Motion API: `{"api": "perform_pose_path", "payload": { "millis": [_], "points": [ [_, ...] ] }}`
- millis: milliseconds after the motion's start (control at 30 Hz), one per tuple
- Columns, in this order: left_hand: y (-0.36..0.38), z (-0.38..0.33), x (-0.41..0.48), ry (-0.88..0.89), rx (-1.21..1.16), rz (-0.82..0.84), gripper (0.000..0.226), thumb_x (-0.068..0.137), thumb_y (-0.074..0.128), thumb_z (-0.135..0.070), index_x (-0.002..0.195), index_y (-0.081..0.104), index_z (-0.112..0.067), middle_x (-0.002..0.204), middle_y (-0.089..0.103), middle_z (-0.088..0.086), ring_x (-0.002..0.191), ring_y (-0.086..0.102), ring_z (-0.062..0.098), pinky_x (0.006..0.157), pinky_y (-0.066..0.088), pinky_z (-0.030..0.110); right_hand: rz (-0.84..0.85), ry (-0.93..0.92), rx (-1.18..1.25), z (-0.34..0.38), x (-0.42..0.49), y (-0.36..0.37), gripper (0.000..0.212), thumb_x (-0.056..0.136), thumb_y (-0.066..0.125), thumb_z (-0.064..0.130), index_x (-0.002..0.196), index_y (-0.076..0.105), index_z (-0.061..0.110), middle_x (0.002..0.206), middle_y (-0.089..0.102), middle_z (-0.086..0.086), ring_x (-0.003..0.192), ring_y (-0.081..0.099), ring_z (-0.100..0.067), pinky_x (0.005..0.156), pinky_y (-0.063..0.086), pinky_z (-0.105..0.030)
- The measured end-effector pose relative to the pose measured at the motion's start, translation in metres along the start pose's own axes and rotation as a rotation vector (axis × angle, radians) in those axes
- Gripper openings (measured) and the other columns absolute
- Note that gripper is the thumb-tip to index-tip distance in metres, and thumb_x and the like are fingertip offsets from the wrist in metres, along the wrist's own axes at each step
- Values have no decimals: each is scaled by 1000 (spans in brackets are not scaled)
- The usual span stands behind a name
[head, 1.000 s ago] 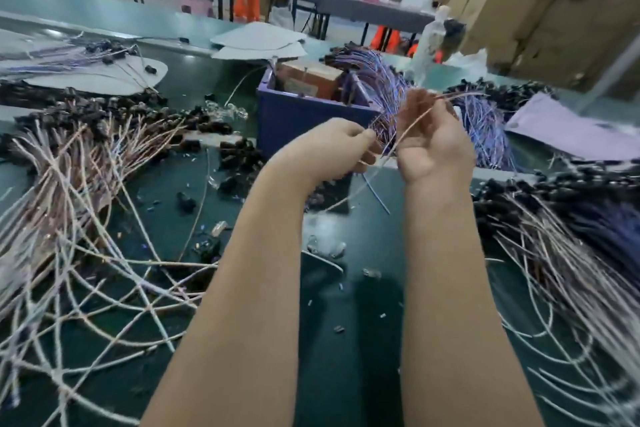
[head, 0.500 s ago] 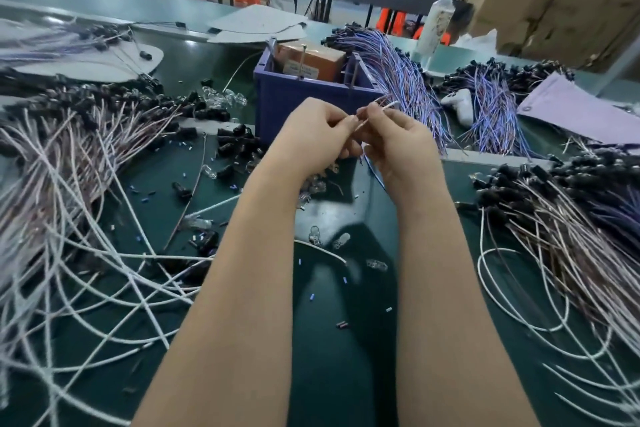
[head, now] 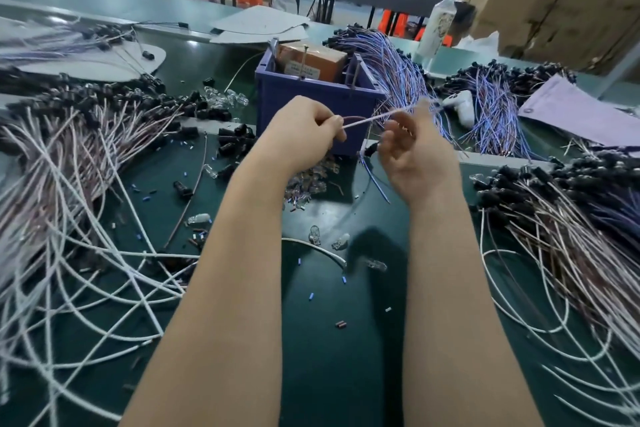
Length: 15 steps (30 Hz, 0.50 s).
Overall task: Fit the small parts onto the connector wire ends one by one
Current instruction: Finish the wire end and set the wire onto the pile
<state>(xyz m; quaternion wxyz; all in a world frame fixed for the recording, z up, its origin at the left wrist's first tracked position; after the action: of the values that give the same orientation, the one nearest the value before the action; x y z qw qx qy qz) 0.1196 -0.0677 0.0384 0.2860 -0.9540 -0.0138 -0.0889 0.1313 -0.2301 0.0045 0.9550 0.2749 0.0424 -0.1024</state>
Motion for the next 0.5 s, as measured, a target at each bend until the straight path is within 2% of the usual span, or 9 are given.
{"api": "perform_pose_path", "payload": {
  "millis": [67,100,167,267,367,500],
  "points": [
    [5,-3,0,5,5,-35,29,99,48,-24,84,70,-11,60,51,-1,51,42,9,52,34,25,204,-42,-281,-7,-7,30,23,95,56,26,82,63,8,58,59,2,47,53,-6,49,48,-16],
    [6,-3,0,4,8,-51,30,98,48,-23,85,70,-8,60,51,1,52,42,11,54,33,27,252,-92,-370,-9,-10,40,16,94,58,18,82,62,8,60,60,0,47,54,-5,49,48,-16],
    [8,-1,0,-3,-11,-55,30,98,48,-22,86,70,-6,61,55,0,51,44,8,53,35,25,203,-211,-441,-3,-10,41,15,93,57,5,78,59,7,63,60,-4,44,55,-5,48,48,-15],
    [8,3,-1,-25,-27,-11,29,99,47,-24,84,70,-15,61,57,-7,39,45,-2,40,32,10,-25,-294,-267,14,-5,15,19,96,52,5,77,56,7,64,59,-5,44,56,-4,50,50,-16],
    [8,4,-2,-17,-7,18,30,99,47,-25,81,69,-16,60,53,-4,47,43,4,46,34,17,-102,-185,-42,10,-1,-4,21,98,50,9,78,56,6,63,58,-3,49,55,-6,52,51,-15],
    [12,-2,-1,23,-8,8,30,99,47,-24,76,66,-17,57,48,-1,48,40,11,51,33,24,57,19,-204,-14,-4,14,23,97,54,16,76,57,7,49,58,2,41,54,-4,45,48,-14]
  ]
}}
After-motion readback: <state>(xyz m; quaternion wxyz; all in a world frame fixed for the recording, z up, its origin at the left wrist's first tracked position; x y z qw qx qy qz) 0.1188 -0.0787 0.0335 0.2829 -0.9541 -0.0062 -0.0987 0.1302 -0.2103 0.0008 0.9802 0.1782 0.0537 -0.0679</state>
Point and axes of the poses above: each hand's wrist, its own x-axis towards the middle knuckle, its own y-axis out of the palm, z = x × y, the point moved 8 cm from there along x, towards the middle knuckle
